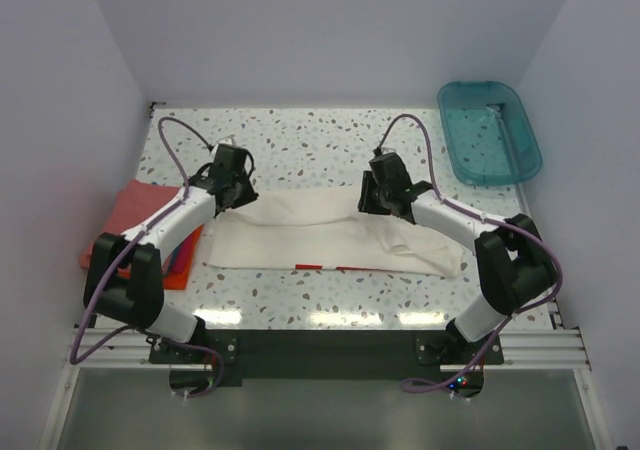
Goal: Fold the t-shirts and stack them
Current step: Fold the tshirt
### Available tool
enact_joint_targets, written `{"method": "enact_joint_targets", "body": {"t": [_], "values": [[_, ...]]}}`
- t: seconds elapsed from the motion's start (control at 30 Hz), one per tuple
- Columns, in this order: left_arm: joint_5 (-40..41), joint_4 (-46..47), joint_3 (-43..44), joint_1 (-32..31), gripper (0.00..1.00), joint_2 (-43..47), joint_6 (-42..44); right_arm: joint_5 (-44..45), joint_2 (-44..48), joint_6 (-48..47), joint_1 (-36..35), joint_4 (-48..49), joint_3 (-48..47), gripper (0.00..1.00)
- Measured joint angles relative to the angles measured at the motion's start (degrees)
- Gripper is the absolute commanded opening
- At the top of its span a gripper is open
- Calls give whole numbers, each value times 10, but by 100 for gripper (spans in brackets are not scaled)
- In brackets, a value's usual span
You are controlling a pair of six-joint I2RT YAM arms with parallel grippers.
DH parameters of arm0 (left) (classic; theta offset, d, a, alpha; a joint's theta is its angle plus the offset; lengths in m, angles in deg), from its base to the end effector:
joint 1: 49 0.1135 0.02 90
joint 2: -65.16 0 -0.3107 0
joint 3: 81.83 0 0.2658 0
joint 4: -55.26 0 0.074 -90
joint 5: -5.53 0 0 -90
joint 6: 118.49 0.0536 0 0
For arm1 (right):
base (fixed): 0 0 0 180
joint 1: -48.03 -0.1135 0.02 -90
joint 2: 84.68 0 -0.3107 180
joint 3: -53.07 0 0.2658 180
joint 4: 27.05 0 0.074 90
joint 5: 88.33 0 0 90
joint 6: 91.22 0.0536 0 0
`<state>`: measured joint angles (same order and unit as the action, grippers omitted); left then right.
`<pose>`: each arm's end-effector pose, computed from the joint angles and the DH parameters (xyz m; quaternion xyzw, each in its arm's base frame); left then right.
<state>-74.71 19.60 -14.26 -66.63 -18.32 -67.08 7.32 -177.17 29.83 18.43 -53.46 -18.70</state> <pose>0.3069 -0.0880 0.2500 -0.1987 0.9201 -0.0837 0.3271 0.3232 0.1775 0.2365 0.0298 0.9294 0.1447 0.3382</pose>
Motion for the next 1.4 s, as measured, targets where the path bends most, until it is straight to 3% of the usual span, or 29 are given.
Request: {"method": "enact_joint_targets", "body": {"t": [0.23, 0.47, 0.73, 0.87, 1.13, 1.4], "values": [[65, -14, 68, 11, 24, -105, -10, 12, 15, 0, 26, -14, 30, 38], [80, -24, 7, 13, 16, -120, -16, 14, 49, 0, 75, -23, 67, 38], [87, -7, -57, 16, 12, -78, -36, 2, 71, -1, 79, -25, 90, 38], [87, 2, -74, 19, 11, -64, -45, 14, 90, -5, 56, -36, 94, 37], [82, 6, -76, 22, 11, -62, -54, 102, 123, -15, -56, -74, 97, 34], [78, 7, -76, 23, 11, -62, -54, 144, 83, -27, -60, -100, 105, 36]]}}
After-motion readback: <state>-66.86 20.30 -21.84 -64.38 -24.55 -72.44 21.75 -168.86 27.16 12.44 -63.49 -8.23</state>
